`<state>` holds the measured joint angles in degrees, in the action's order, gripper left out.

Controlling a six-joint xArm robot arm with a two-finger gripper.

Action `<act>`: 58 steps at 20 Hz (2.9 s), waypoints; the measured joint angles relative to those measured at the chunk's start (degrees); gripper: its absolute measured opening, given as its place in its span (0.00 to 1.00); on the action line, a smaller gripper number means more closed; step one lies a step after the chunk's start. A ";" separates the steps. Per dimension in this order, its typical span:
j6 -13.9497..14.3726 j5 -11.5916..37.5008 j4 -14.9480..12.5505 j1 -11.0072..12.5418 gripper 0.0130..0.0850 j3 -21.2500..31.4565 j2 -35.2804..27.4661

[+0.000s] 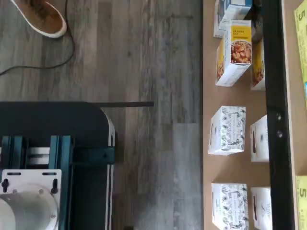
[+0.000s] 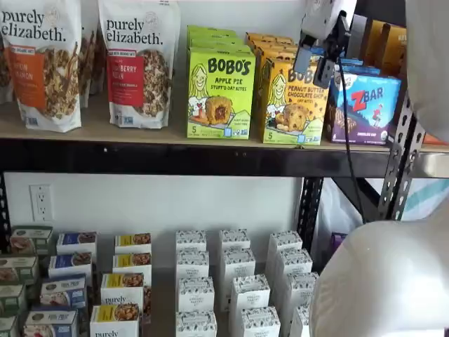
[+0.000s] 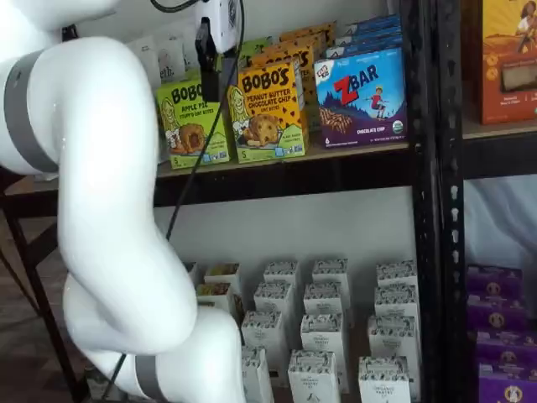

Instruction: Pick up the orange box on the top shelf, the fifth box from the left

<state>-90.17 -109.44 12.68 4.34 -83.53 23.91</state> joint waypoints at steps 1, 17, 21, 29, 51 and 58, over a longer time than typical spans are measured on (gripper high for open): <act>0.00 0.93 0.07 0.00 1.00 0.78 0.63; 0.39 7.30 3.72 0.47 1.00 7.51 6.48; 0.25 8.19 5.80 1.33 1.00 6.49 5.67; -0.30 12.09 7.99 2.49 1.00 3.80 2.90; -2.46 16.67 1.90 2.16 1.00 -2.75 -5.85; -3.72 17.63 1.86 3.13 1.00 -2.56 -6.97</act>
<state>-93.89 -91.82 14.54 7.47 -86.09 16.94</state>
